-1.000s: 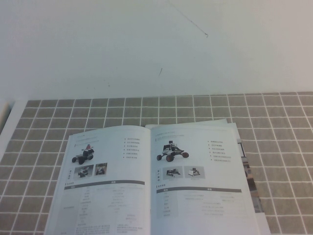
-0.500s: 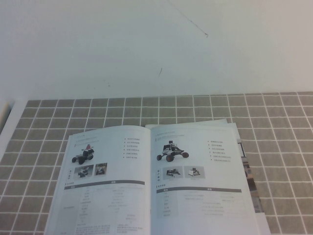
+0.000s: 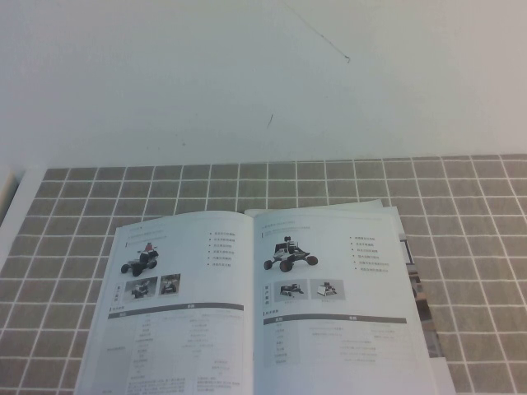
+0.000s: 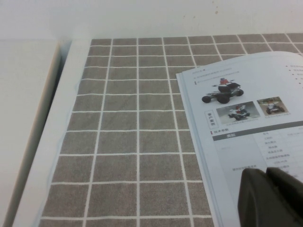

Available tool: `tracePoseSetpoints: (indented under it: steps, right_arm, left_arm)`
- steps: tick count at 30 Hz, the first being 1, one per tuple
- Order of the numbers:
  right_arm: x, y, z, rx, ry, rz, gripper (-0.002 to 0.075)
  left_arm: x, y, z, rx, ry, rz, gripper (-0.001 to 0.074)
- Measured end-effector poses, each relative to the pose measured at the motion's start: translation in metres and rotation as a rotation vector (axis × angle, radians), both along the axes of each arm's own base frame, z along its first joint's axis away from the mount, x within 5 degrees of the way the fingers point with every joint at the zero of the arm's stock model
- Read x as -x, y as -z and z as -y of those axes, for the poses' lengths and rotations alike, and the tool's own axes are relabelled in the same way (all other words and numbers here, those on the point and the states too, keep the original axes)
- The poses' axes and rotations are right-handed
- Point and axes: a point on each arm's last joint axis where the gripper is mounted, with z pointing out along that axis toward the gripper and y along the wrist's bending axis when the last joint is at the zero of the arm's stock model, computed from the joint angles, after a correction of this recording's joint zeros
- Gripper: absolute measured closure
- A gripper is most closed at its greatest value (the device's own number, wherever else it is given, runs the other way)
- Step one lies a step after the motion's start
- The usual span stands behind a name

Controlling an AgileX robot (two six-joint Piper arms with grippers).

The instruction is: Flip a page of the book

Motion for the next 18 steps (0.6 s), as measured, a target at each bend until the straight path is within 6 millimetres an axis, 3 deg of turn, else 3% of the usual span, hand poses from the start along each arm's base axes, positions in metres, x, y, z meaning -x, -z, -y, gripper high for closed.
tracePoseSetpoints:
  steps: [18]
  right_arm:
    - [0.0, 0.0, 0.0, 0.0, 0.0, 0.0, 0.0728]
  left_arm:
    - [0.0001, 0.0, 0.001, -0.023, 0.026, 0.002, 0.0738]
